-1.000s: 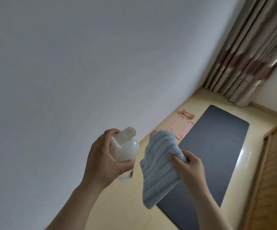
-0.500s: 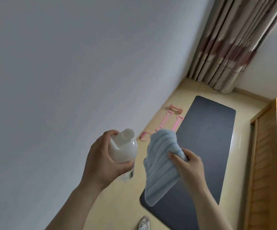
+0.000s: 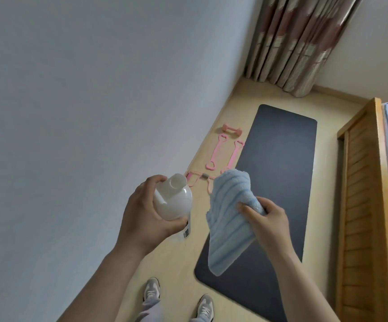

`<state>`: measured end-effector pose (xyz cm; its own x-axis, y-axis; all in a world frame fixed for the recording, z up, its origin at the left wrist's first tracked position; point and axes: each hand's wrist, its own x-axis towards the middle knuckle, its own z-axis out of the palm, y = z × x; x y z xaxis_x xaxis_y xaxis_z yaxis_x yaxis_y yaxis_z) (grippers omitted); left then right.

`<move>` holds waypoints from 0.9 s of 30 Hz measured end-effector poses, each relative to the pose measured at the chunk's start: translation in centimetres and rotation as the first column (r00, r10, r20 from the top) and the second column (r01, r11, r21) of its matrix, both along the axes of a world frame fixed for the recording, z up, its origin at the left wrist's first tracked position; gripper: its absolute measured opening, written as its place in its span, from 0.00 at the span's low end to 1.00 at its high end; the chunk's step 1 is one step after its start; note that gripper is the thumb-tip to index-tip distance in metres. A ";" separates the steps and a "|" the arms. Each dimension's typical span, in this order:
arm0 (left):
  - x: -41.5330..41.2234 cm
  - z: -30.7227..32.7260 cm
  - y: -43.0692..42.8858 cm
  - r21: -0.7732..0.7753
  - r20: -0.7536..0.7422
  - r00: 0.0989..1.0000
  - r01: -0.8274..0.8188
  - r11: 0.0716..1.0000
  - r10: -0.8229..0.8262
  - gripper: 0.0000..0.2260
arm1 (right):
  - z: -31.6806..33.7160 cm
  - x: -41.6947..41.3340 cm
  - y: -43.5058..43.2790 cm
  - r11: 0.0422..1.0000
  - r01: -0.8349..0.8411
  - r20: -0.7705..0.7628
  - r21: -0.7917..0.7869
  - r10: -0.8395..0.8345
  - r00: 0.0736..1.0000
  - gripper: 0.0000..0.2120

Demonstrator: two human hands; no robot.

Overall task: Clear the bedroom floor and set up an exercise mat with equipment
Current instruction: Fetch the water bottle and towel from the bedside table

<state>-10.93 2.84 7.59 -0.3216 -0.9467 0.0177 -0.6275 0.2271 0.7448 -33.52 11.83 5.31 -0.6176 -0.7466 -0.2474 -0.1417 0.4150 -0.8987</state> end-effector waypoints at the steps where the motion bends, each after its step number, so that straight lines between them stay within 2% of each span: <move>1: -0.1 -0.8 -0.9 0.010 0.010 1.000 0.021 1.000 -0.021 0.38 | -0.4 0.1 -0.4 1.000 0.015 -0.011 0.011 -0.015 1.000 0.12; 5: -0.3 -5.6 -4.8 0.060 0.046 0.996 0.072 0.996 -0.075 0.41 | -3.7 0.4 -1.8 0.996 0.084 -0.019 0.038 -0.083 0.996 0.11; 9: -1.0 -12.8 -7.5 0.121 0.115 0.988 0.092 0.988 -0.106 0.46 | -9.9 0.5 -3.4 0.989 0.118 0.044 0.083 -0.122 0.991 0.05; 13: -2.3 -22.5 -9.3 0.193 0.153 0.986 0.040 0.980 -0.071 0.48 | -18.4 -0.4 -5.2 0.982 0.114 0.083 0.149 -0.127 0.988 0.06; 22: -3.3 -46.7 -11.4 0.259 0.215 0.975 -0.006 0.966 -0.052 0.45 | -41.0 -1.3 -8.7 0.975 0.107 0.055 0.195 -0.120 0.991 0.04; 27: -3.1 -55.9 -12.9 0.244 0.247 0.965 0.025 0.969 -0.087 0.43 | -50.3 -1.3 -10.0 0.980 0.090 0.053 0.177 -0.101 0.994 0.04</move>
